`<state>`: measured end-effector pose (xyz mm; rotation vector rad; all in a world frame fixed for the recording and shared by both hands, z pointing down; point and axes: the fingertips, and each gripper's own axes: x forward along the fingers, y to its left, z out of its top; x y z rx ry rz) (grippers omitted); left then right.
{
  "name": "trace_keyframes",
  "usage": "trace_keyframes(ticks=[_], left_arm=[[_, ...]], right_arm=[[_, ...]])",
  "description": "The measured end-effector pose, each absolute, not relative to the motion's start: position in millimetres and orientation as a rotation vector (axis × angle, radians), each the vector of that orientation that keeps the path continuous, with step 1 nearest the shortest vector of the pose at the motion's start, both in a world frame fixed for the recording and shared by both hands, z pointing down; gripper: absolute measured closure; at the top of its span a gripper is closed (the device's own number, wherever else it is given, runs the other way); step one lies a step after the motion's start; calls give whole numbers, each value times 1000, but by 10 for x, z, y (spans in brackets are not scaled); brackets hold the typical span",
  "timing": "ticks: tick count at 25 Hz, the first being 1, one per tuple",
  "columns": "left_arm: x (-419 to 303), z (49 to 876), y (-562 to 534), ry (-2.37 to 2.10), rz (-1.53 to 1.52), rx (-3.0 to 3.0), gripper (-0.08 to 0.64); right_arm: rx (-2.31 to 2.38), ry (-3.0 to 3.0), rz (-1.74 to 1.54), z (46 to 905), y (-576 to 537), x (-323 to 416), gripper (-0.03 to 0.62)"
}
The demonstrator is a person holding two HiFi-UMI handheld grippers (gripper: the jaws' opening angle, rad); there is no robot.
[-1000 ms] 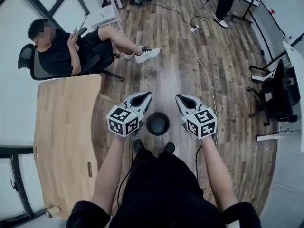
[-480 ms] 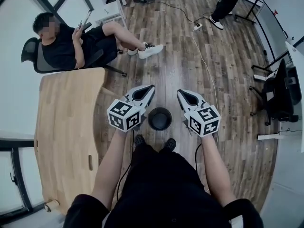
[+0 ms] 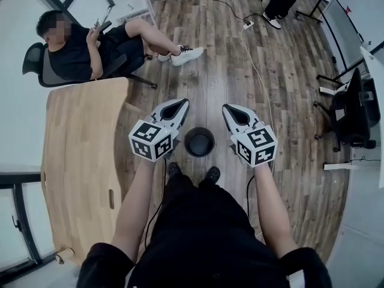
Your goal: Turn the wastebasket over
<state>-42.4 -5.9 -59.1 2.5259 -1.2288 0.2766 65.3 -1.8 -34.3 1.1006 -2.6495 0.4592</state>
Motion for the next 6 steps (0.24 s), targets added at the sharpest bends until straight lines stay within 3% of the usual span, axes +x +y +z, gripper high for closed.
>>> trace_keyframes(ticks=[6], left_arm=[[-383, -585, -47, -1221, 277, 2526, 543]], right_arm=[[1110, -2646, 426, -386, -4, 685, 560]])
